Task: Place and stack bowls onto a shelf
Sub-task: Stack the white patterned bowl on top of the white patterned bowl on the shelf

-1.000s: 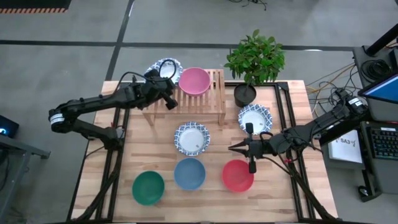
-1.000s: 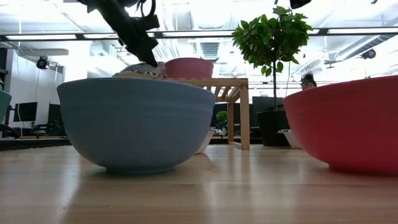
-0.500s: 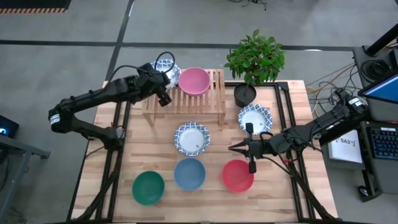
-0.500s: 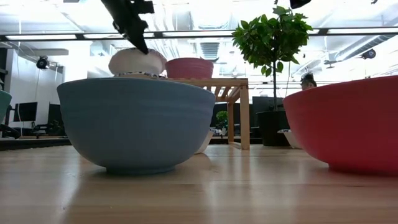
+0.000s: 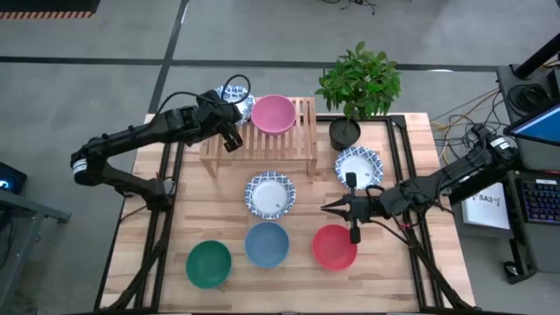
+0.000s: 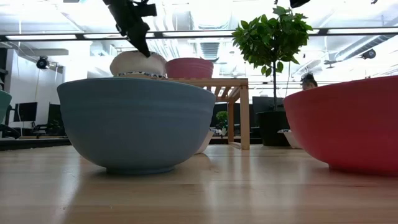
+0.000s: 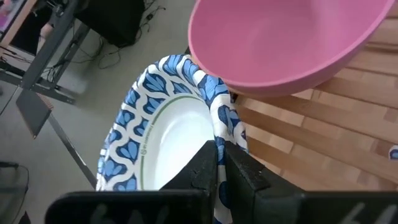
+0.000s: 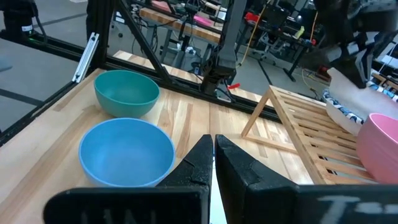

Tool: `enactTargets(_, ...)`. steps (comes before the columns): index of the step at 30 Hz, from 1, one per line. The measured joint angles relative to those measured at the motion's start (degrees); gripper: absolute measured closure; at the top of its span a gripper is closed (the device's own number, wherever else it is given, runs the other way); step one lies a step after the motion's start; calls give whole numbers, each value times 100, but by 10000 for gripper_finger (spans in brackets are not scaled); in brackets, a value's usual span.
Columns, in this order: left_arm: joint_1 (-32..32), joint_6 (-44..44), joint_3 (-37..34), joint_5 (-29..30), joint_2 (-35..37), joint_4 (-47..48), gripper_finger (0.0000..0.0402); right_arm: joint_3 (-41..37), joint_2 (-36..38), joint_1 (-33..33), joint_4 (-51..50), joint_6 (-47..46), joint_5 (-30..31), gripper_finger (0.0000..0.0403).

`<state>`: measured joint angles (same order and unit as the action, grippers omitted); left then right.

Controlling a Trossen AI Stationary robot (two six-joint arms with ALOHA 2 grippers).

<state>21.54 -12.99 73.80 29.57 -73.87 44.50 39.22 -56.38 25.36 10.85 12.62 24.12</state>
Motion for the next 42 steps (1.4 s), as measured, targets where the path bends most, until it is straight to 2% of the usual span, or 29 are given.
enactTargets(9,2,-90,1,279,-272,9,327,-2,0,0,0,-2,-2,394)
enactTargets(20,-20,119,154,278,-26,335,218,-2,-2,0,-4,-2,-2,394)
enactTargets(24,-44,212,396,-213,219,505,206,-2,-2,0,-5,-2,-4,394)
enactTargets(28,-26,177,455,-1122,513,283,211,-2,-9,0,-8,5,-4,394)
enactTargets(30,25,136,393,-1390,661,173,223,-2,-9,-2,-7,24,-4,394)
enactTargets(42,549,211,-1121,-1347,1216,-804,366,-2,-9,-1,-7,-6,-4,394)
